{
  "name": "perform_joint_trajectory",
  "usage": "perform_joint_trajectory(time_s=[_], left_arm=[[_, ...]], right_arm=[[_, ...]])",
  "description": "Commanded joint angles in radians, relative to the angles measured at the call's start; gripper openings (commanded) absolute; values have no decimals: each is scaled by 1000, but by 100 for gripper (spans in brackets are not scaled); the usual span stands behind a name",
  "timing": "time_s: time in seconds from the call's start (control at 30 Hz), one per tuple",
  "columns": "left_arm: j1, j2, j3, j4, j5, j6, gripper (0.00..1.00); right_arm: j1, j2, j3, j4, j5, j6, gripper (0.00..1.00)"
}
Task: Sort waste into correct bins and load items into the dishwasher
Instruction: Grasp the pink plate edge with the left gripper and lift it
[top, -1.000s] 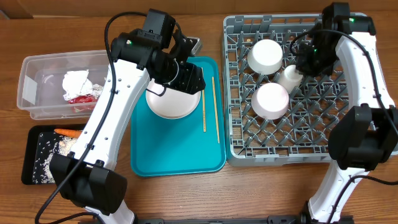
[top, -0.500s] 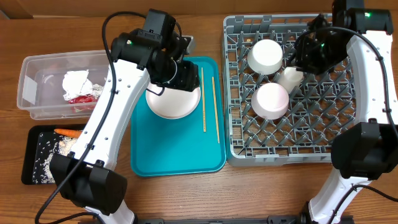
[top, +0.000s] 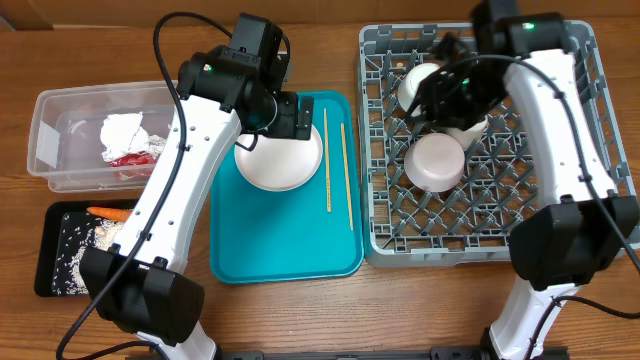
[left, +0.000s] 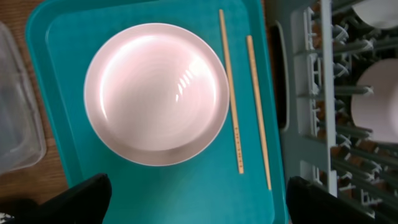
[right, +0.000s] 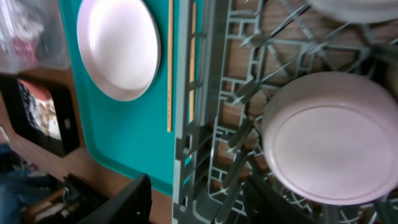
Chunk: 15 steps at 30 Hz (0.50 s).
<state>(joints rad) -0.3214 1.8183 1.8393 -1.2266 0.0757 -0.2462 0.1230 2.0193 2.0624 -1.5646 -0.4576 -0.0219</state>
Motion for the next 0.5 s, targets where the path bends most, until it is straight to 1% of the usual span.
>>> perform_joint_trajectory(time_s=[0.0,0.23,0.3,0.47], left_arm=[[-6,28,13,2,-58,-29,86],[-6,134,13,16,-62,-32,86],[4,195,13,23,-65,-32,82],[56,256,13,26,-58,-72,81]], right_arm=[[31,-30,25,-9,50,-9,52],[34,-29,25,-9,93,-9,55],[34,-29,25,-16,103,-9,56],[34,-29,25,-19,110,-9,56]])
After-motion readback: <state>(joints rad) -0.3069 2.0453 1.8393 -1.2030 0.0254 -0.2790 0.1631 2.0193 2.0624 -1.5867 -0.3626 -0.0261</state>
